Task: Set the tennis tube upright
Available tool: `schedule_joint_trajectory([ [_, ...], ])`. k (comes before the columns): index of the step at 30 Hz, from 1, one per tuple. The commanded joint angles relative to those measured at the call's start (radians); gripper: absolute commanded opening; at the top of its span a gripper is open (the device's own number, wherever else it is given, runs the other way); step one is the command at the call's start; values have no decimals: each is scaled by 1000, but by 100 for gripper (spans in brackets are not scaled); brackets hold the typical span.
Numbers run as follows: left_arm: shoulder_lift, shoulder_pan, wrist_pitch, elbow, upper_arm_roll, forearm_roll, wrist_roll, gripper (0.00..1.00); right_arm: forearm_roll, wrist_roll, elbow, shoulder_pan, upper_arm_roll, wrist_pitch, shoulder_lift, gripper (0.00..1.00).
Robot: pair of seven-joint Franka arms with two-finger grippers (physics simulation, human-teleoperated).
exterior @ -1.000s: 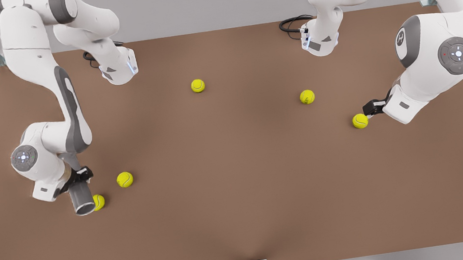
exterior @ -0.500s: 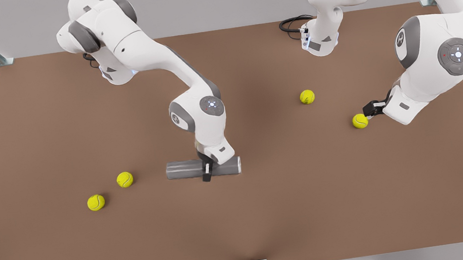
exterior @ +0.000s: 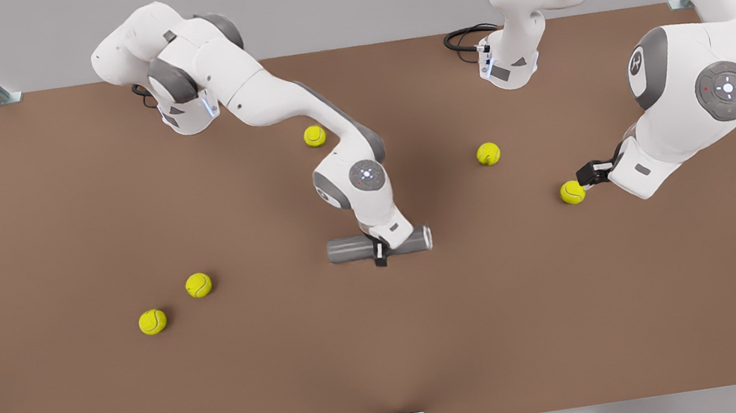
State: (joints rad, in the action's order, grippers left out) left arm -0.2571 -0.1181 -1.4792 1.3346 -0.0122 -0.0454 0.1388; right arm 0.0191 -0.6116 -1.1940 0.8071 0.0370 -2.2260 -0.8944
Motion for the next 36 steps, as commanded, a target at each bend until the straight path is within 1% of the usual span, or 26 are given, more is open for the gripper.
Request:
schedule_joint_trajectory([
  [1,1,0,0,0,0,-1,4,100,-82,320,1,0,1,-15,-14,63],
  [4,-1,0,0,-2,0,-1,5,100,-88,314,1,0,1,-21,-54,63],
  [10,-1,0,0,0,0,-1,5,100,-90,256,10,12,0,-32,-78,63],
  [15,-5,-3,-4,-2,0,-2,7,100,-67,-56,14,15,4,-29,-75,63],
  [16,-5,-3,-4,-2,0,-1,7,100,-33,-99,14,20,4,-26,-74,63],
  [20,-5,-8,-4,-2,0,-1,10,100,24,-134,7,21,4,-24,-78,63],
  [25,-5,-12,-4,-2,0,-2,11,100,24,-160,8,35,3,-40,-98,63],
  [26,-5,-14,-4,-2,0,-1,28,100,22,-158,7,37,3,-53,-98,77],
  [27,-5,-14,-4,-2,0,-1,28,100,22,-158,5,35,3,-75,-106,100],
  [33,-4,-14,-4,-2,0,-1,42,100,21,-160,10,34,1,-73,-89,100],
  [36,-2,-40,-3,-2,-3,5,171,100,19,-158,8,32,0,-63,-41,100],
])
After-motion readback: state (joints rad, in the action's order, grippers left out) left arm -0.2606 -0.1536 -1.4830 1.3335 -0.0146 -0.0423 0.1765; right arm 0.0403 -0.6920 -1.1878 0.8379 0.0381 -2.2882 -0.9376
